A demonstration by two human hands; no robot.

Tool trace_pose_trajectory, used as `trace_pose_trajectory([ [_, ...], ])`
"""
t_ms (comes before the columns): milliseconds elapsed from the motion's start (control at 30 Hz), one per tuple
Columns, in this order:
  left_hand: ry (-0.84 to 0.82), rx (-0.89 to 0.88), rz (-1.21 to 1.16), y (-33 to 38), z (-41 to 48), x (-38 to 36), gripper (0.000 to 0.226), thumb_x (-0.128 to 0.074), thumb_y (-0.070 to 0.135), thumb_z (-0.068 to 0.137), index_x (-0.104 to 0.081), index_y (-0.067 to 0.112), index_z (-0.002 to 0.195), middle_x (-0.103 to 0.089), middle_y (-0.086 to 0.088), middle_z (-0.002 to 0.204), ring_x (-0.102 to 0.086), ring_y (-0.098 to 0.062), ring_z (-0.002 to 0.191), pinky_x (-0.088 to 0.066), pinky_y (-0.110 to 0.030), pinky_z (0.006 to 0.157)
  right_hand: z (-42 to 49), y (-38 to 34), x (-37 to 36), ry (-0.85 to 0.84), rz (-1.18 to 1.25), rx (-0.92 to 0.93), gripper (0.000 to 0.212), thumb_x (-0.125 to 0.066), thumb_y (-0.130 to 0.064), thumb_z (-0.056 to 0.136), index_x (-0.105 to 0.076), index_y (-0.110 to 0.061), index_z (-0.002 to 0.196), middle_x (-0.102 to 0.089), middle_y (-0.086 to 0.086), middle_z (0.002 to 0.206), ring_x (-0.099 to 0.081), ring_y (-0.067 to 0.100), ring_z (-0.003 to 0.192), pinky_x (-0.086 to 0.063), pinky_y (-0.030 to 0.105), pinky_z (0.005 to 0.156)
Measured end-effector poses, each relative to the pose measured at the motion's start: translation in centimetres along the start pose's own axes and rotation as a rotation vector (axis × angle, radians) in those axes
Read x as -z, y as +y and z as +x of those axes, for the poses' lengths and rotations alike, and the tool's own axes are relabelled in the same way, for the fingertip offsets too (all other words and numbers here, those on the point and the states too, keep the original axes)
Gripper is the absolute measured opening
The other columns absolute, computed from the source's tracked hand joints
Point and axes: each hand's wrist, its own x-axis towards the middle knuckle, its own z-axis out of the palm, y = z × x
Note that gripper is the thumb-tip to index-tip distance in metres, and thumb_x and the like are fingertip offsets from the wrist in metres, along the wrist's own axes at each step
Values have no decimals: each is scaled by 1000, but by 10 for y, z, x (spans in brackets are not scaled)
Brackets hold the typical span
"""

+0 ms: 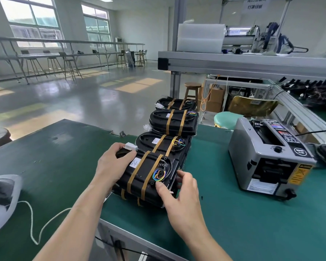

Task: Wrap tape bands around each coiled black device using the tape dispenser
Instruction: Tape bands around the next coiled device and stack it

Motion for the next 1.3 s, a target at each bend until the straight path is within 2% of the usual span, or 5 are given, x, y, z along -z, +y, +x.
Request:
trace_pose_trajectory([
  [367,-50,51,86,14,-8,5,34,-66,51,69,-63,40,101,-68,2,107,-66,-23,97,-55,-45,89,-6,0,-4,14,-29,5,54,-55,-58,88,-40,-29,131,-42,-14,121,-35,8,120,-30,24,96],
  [533,99,-75,285,13,-10,-2,56,-64,54,81,-53,38,134,-50,-1,135,-49,-23,123,-41,-38,101,-1,5,8,33,-29,4,69,-47,-63,91,-33,-22,145,-37,-12,134,-30,6,131,-26,22,103],
  [767,326,-106,405,5,-17,-13,50,-63,56,83,-62,30,125,-56,-5,128,-53,-28,115,-41,-40,90,17,3,31,61,21,-22,65,-47,-61,92,-37,-21,143,-40,-7,141,-39,12,133,-33,36,112],
  [1033,364,-53,346,22,-13,-24,49,-71,59,75,-70,26,111,-69,-8,114,-59,-33,110,-48,-43,91,-8,12,12,-173,-112,204,115,-63,-69,74,11,-38,155,16,-20,163,21,-15,141,-2,16,116],
  [1300,336,-175,144,56,1,-24,45,-71,65,70,-69,28,96,-69,-1,99,-63,-25,96,-50,-37,84,16,-15,28,20,-123,392,109,-66,-68,75,8,-47,153,14,-17,164,20,-33,126,5,-8,98],
])
